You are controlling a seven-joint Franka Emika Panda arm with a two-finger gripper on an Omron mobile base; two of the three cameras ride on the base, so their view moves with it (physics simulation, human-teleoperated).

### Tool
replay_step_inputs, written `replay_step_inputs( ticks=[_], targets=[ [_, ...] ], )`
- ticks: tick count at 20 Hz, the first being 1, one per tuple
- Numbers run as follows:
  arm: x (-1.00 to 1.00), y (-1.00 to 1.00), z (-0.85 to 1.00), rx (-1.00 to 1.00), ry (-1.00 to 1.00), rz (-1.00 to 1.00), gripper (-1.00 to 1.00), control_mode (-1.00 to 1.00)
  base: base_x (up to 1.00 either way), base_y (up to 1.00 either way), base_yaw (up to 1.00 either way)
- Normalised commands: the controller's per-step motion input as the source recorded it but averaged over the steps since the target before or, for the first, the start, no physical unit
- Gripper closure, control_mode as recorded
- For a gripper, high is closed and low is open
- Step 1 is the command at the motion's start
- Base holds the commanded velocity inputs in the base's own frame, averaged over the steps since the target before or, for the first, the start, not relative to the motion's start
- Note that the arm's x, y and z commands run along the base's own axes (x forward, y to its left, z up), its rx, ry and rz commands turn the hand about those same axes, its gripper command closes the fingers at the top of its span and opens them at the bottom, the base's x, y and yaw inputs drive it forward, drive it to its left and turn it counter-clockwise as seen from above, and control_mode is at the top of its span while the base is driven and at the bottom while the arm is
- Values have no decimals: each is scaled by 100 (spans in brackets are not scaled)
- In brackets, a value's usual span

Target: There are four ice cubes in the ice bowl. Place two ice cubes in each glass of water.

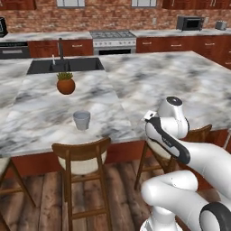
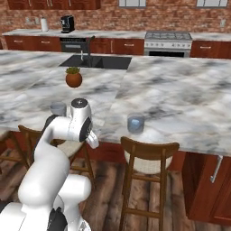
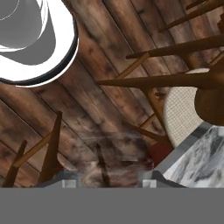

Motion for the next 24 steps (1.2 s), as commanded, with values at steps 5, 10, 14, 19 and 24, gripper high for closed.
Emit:
replay_step_inputs(
  ticks=[5,10,14,19,24],
  targets=[
    [0,0,0,0,0,0,100,100,47,37,0],
    [0,0,0,0,0,0,100,100,49,21,0],
    [0,0,0,0,0,0,100,100,50,10,0],
    [0,0,0,0,0,0,100,100,49,13,0],
    [0,0,0,0,0,0,100,100,52,11,0]
  ],
)
